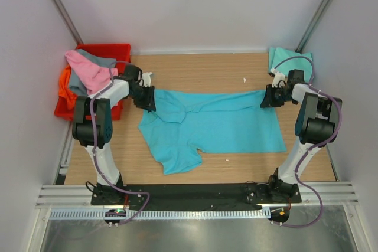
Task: Fold and stack the t-shirts
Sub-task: Fold the tshirt
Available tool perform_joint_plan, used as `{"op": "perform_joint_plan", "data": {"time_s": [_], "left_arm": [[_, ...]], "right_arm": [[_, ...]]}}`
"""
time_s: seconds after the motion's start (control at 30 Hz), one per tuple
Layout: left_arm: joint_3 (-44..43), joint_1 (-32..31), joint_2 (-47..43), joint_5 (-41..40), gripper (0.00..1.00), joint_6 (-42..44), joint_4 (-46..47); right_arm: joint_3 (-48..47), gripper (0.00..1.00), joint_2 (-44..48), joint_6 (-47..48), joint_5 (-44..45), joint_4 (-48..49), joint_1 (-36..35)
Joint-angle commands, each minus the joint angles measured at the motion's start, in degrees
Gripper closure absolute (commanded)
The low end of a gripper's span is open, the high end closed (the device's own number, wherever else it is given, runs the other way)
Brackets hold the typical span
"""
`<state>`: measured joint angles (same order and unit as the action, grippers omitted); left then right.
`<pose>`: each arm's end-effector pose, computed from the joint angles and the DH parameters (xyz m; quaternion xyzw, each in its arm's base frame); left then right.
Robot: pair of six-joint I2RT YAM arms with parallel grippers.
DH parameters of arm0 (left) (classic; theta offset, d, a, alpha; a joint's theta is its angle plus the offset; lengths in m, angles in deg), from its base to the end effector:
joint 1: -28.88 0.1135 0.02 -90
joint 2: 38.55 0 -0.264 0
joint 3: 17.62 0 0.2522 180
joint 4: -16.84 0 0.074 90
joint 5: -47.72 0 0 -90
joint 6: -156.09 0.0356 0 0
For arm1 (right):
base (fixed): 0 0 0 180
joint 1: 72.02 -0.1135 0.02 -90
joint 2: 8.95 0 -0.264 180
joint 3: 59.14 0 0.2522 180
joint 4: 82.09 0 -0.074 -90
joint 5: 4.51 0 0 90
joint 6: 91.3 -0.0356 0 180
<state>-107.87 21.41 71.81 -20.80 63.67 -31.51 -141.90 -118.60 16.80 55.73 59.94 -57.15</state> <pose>0.3830 -0.0634 0.1746 0.0773 0.9627 -0.1982 0.1671 0.3701 -0.0800 0.1531 -0.0825 0.9414 0.1807 0.2728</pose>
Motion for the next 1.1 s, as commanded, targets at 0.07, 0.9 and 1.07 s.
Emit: {"op": "perform_joint_plan", "data": {"time_s": [0.07, 0.9, 1.07], "left_arm": [[-2.26, -0.01, -3.76, 0.94, 0.63, -0.13, 0.22], [-2.17, -0.01, -4.72, 3.67, 1.0, 2.15, -1.09], [-2.88, -0.01, -3.58, -1.78, 0.62, 2.15, -1.36]], "right_arm": [[-0.53, 0.77, -2.68, 1.58, 3.3, -1.02, 0.51], [-0.44, 0.77, -2.77, 1.84, 2.95, -1.63, 0.51], [-0.44, 0.77, -2.59, 1.84, 2.78, -1.63, 0.51]]}}
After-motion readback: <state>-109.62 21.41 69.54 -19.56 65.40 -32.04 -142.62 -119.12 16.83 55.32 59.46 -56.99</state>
